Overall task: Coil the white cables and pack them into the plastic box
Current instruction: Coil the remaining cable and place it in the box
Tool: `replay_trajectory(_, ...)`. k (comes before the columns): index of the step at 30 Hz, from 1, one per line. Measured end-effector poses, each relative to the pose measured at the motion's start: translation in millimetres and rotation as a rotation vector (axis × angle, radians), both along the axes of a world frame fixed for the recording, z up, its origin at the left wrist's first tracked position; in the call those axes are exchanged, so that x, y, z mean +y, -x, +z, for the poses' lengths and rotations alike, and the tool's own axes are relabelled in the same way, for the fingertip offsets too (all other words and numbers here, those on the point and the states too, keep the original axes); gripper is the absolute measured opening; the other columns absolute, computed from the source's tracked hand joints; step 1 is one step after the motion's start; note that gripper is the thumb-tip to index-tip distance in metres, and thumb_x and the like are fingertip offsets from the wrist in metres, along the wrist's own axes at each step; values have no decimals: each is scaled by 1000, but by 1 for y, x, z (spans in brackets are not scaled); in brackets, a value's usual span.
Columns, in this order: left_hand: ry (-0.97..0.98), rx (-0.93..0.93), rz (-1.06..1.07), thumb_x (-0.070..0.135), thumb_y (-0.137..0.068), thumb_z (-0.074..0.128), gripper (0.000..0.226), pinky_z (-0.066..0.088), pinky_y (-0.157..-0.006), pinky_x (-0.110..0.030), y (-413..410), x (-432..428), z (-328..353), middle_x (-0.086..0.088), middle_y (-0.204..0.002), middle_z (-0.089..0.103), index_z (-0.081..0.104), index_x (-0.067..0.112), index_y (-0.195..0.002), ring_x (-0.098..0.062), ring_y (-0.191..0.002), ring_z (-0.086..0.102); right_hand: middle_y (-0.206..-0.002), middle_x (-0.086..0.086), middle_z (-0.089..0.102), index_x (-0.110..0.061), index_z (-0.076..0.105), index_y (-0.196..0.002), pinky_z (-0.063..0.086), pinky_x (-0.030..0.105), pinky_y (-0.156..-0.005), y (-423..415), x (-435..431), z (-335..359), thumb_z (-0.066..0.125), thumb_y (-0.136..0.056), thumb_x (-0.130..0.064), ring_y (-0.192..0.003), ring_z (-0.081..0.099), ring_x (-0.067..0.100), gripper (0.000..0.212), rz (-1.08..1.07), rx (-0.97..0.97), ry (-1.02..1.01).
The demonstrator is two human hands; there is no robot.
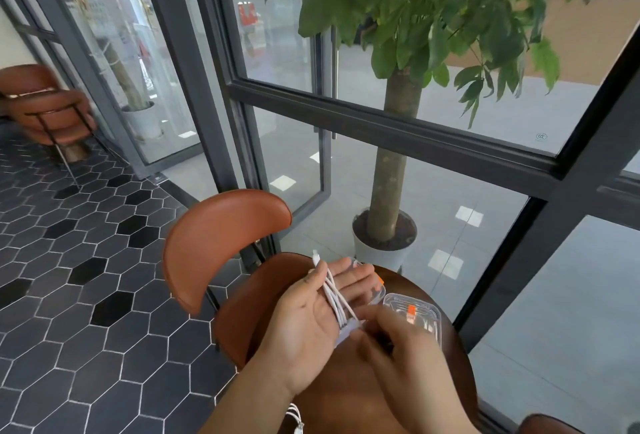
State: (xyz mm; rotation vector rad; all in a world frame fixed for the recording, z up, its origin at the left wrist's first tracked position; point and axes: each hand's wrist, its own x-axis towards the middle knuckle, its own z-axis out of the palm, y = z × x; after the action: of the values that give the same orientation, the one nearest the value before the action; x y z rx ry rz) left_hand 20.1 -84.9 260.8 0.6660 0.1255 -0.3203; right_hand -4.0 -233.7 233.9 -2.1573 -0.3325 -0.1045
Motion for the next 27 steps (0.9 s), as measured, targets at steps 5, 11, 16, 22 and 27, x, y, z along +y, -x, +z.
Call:
replay_trajectory(5, 16, -32, 64, 26, -89, 49, 38, 57, -93, -46, 1, -4, 0, -28, -107, 70, 66, -4, -106, -39, -101, 71, -71, -13, 59, -44, 72, -81, 40, 13, -59, -5, 0, -21, 76, -84, -36, -71, 57, 0, 9, -116, 44, 19)
replay_trajectory(11, 25, -69, 116, 20, -94, 46, 23, 47, -63, -35, -1, -3, -4, -11, -63, 53, 59, 5, -82, -22, -52, 53, -89, 29, 76, -1, 80, -82, 62, 34, -57, -7, 2, -3, 76, -80, -5, -76, 76, 37, 6, 14, 753, -859)
replay_trajectory(16, 131, -151, -42, 13, -98, 40, 27, 49, -60, -36, -2, 4, -14, -13, -58, 55, 58, 3, -81, -23, -47, 54, -87, 25, 70, 0, 75, -81, 64, 36, -69, -14, 10, -11, 67, -87, -21, -78, 73, 26, 23, 2, 767, -1013)
replay_trajectory(22, 169, -209, -153, 9, -94, 48, 15, 48, -64, -39, -1, 4, -23, -17, -61, 61, 55, 3, -83, -27, -50, 61, -79, 25, 67, 4, 74, -79, 55, 38, -80, -15, 11, -12, 62, -92, -30, -82, 65, 31, 38, 54, 649, -1084)
replay_trajectory(27, 143, -209, -262, 9, -98, 41, 21, 51, -75, -46, -3, 9, -21, -26, -75, 67, 56, -1, -87, -37, -70, 69, -66, 23, 64, 12, 73, -93, 54, 35, -69, -19, 3, -16, 84, -75, -34, -66, 60, 30, 51, 39, 572, -1039)
